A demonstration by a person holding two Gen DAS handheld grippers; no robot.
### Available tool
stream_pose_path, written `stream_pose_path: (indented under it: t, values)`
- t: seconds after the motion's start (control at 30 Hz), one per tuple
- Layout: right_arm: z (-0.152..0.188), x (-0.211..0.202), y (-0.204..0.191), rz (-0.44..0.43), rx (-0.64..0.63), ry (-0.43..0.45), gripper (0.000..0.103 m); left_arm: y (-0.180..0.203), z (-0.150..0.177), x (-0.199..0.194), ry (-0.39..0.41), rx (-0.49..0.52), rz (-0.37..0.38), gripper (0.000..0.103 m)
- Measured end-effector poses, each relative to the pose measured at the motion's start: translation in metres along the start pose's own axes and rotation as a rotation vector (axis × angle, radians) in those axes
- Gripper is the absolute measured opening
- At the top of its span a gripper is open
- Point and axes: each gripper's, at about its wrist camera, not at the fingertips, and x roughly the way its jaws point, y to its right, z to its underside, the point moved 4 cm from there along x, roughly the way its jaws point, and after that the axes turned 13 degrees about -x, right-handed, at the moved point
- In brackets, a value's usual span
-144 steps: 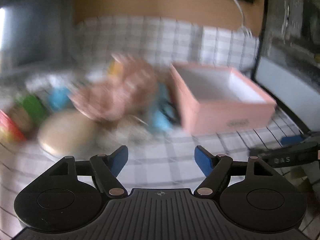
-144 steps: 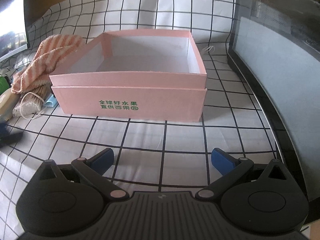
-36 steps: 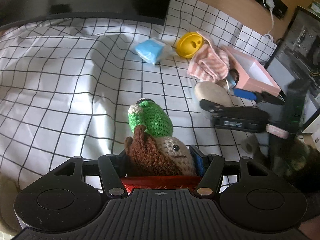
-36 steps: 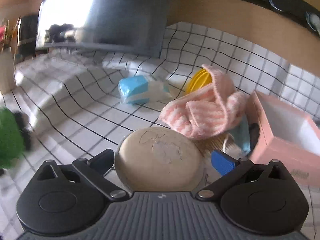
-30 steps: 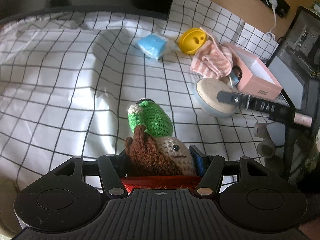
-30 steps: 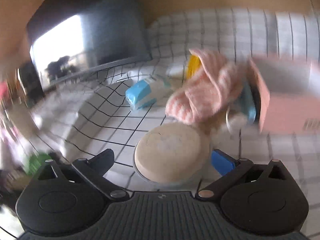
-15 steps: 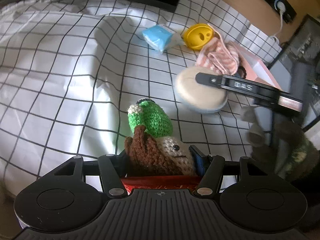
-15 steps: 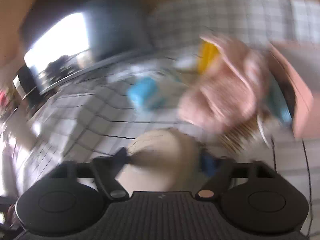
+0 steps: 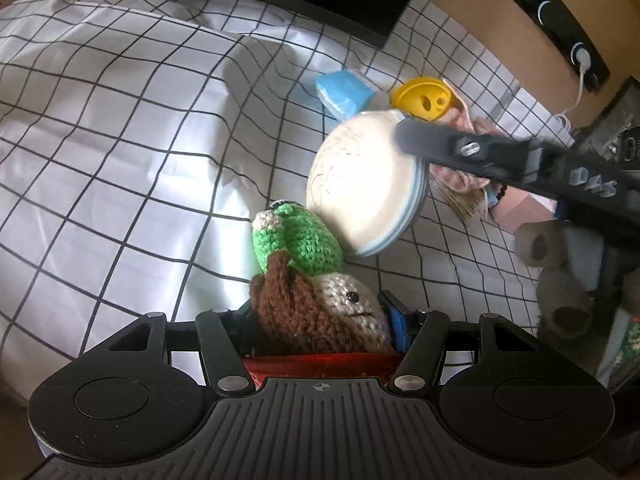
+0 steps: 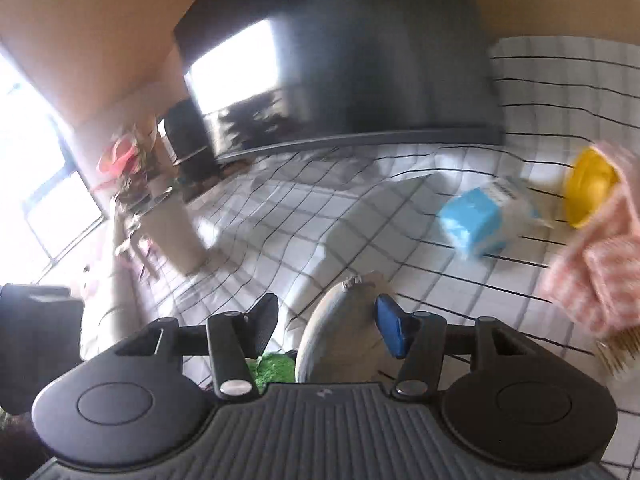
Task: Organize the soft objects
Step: 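Close the right tool on the edge of the round beige tin, then carry the tin with the right tool while the left tool drops the doll into the pink box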
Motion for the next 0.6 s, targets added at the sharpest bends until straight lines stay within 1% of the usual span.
stream_pose_path:
  t: [0.07, 0.13, 0.17, 0.2, 0.27, 0.3, 0.33, 0.43, 0.5, 0.6]
  values:
    - [0.003, 0.016, -0.001, 0.012, -0.015, -0.043, 0.057, -0.001, 0.0, 0.0, 0.004, -0.007, -0.003, 0.065]
    - [0.018, 0.043, 0.012, 0.063, 0.039, -0.13, 0.051, -0.001, 0.0, 0.0, 0.007, -0.01, -0.004, 0.065]
    - [0.025, 0.054, 0.017, 0.079, 0.066, -0.17, 0.051, 0.0, 0.0, -0.001, 0.009, -0.009, -0.006, 0.065]
    - [0.029, 0.062, 0.019, 0.086, 0.082, -0.189, 0.049, 0.0, 0.0, -0.001, 0.011, -0.007, -0.009, 0.065]
    - [0.031, 0.065, 0.019, 0.052, 0.104, -0.164, 0.048, -0.001, 0.0, -0.001, 0.012, -0.008, -0.01, 0.065]
    - [0.029, 0.067, 0.018, 0.034, 0.108, -0.155, 0.043, -0.001, 0.001, -0.001, 0.012, -0.011, -0.009, 0.065]
    - [0.027, 0.067, 0.019, 0.026, 0.104, -0.145, 0.041, -0.002, 0.001, -0.001, 0.011, -0.012, -0.01, 0.065]
    - [0.018, 0.069, 0.022, 0.044, 0.087, -0.139, 0.04, 0.006, 0.001, -0.003, 0.013, 0.011, -0.02, 0.065]
    - [0.012, 0.058, 0.026, 0.048, 0.083, -0.123, 0.04, 0.018, 0.001, -0.004, 0.0, 0.045, 0.003, 0.065]
    - [0.006, 0.019, 0.031, 0.083, 0.073, -0.098, 0.04, 0.052, 0.004, -0.004, -0.046, 0.122, 0.077, 0.065]
